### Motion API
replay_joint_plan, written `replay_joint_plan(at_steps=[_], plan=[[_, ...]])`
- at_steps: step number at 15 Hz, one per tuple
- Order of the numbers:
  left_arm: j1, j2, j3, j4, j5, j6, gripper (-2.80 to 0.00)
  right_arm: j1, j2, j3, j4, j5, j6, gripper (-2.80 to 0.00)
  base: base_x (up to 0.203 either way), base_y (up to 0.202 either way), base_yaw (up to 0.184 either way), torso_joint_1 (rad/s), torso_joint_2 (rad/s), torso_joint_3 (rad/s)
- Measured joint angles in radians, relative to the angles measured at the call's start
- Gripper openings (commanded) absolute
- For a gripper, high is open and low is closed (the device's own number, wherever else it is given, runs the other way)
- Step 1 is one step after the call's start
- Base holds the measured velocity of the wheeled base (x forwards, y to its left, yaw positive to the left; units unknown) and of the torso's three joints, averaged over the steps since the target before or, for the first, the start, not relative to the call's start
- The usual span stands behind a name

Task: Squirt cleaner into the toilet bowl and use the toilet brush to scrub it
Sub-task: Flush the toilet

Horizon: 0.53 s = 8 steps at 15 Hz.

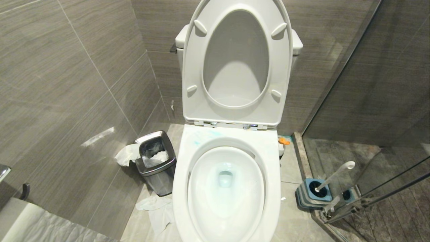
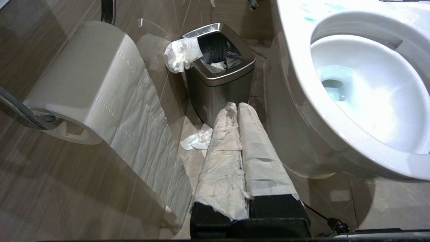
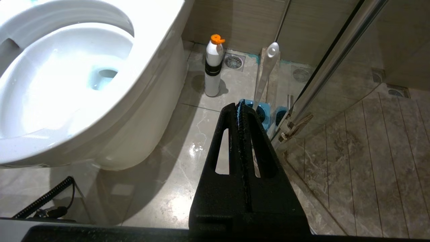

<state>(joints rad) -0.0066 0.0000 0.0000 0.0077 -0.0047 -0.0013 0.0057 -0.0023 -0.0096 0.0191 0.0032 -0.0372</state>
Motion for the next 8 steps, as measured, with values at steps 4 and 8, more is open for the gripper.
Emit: replay_joint_plan(at_steps=[4, 8], plan=[[0.000, 0.000, -0.006, -0.007, -0.007, 0.013, -2.80, 0.000, 0.000, 0.003, -0.007, -0.002, 0.008, -2.80, 0.000, 0.000, 0.000, 0.000, 0.00, 0.000], [0.000, 0.011, -0.171, 0.042, -0.121, 0.018, -2.80, 0.000, 0.000, 0.004, -0.007, -0.003, 0.008, -2.80, 0.000, 0.000, 0.000, 0.000, 0.00, 0.000]])
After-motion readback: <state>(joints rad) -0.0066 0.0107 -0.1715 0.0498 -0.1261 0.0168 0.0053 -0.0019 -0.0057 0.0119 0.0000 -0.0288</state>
